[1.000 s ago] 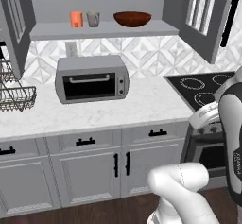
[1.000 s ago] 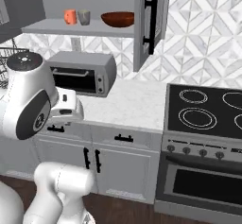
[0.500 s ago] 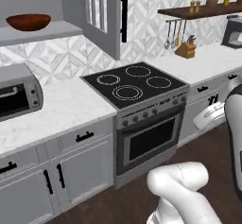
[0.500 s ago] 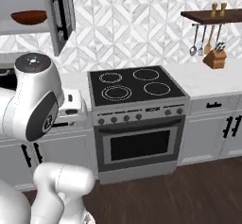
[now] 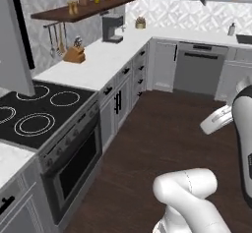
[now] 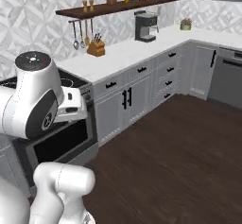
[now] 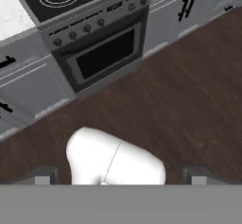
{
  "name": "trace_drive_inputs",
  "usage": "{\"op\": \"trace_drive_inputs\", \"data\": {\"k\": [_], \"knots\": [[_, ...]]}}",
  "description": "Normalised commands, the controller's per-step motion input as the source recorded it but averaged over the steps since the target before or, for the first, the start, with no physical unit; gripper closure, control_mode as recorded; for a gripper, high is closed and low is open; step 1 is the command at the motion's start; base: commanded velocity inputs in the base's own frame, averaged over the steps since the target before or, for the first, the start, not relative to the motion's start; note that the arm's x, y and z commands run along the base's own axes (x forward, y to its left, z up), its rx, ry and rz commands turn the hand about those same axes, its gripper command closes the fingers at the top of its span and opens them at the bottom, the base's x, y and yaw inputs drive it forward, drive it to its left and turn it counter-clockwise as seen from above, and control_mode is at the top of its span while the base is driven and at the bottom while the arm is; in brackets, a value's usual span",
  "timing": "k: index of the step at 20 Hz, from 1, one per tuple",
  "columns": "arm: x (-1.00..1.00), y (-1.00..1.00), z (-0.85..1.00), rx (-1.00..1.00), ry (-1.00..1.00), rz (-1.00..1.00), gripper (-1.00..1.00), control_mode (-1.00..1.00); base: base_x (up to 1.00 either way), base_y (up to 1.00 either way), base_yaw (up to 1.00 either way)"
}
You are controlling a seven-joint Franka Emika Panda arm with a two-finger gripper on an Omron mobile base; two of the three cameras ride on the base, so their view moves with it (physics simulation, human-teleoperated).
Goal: Gather all objects into one cabinet and sort the glasses and bowls to opposite sides.
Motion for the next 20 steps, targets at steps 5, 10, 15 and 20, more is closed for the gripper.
{"op": "trace_drive_inputs", "data": {"k": [5, 10, 15, 20], "knots": [[0.0, 0.0, 0.0, 0.0, 0.0, 0.0, -1.0, 1.0, 0.31, -0.56, -0.83], [0.0, 0.0, 0.0, 0.0, 0.0, 0.0, -1.0, 1.0, 0.92, -0.32, -0.42], [0.0, 0.0, 0.0, 0.0, 0.0, 0.0, -1.0, 1.0, 1.0, -0.11, -0.17], [0.0, 0.0, 0.0, 0.0, 0.0, 0.0, -1.0, 1.0, 1.0, 0.0, -0.16]]}}
